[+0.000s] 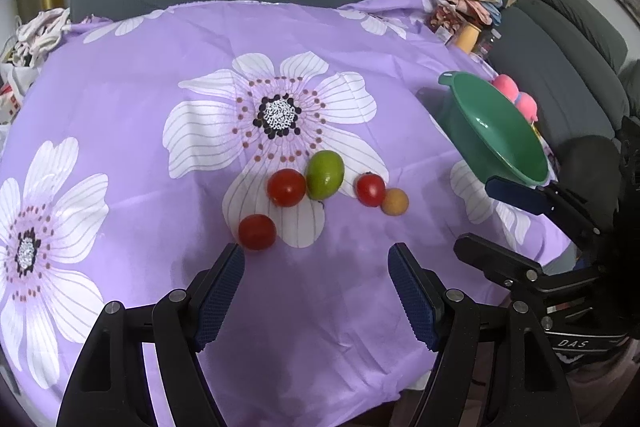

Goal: Organize fruits
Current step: 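Move both open grippers back over the remaining fruits, then grasp a red cherry tomato with the left gripper while the right gripper grasps a tan round fruit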

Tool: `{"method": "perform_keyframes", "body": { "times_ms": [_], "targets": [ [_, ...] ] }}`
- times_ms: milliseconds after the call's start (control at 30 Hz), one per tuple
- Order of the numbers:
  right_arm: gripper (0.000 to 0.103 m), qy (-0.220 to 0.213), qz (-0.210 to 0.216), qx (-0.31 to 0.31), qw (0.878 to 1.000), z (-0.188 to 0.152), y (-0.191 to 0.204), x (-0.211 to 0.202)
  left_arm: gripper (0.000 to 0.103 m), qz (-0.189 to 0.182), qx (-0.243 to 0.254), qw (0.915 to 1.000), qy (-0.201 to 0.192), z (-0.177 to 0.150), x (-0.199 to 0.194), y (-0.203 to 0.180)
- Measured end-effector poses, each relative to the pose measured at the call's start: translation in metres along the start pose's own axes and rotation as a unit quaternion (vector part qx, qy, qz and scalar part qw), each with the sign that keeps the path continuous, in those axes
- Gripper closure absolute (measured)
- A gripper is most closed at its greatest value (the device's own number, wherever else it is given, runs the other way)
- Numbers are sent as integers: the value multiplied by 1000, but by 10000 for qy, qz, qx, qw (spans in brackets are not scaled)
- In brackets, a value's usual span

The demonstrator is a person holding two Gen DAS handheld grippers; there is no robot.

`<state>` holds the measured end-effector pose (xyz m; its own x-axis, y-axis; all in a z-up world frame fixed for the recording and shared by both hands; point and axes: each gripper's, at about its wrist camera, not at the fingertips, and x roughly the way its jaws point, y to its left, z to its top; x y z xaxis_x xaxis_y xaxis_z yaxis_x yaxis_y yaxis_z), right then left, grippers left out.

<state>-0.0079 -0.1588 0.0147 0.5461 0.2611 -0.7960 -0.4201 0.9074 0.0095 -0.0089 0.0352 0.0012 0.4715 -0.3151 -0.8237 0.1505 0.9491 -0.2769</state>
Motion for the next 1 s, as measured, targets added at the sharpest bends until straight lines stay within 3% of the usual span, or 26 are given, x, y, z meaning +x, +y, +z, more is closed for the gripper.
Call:
{"method": "perform_keyframes", "body": {
  "times_ms": [433, 633, 833, 1000],
  "targets": [
    [30, 319, 116, 6, 9994, -2, 0, 27, 29, -106, -56, 9999, 83, 0, 11, 8],
    [30, 474, 514, 142, 9975, -5, -4, 39, 29, -186, -14, 9998, 113, 1, 16, 9],
    [32, 549, 598, 123, 9966, -7, -3, 49, 29, 48, 96, 9998, 155, 4, 24, 11],
    [38, 643, 363, 125, 9972, -7, -11, 58, 29, 322, 430, 9984, 176, 7, 31, 7]
  ]
}}
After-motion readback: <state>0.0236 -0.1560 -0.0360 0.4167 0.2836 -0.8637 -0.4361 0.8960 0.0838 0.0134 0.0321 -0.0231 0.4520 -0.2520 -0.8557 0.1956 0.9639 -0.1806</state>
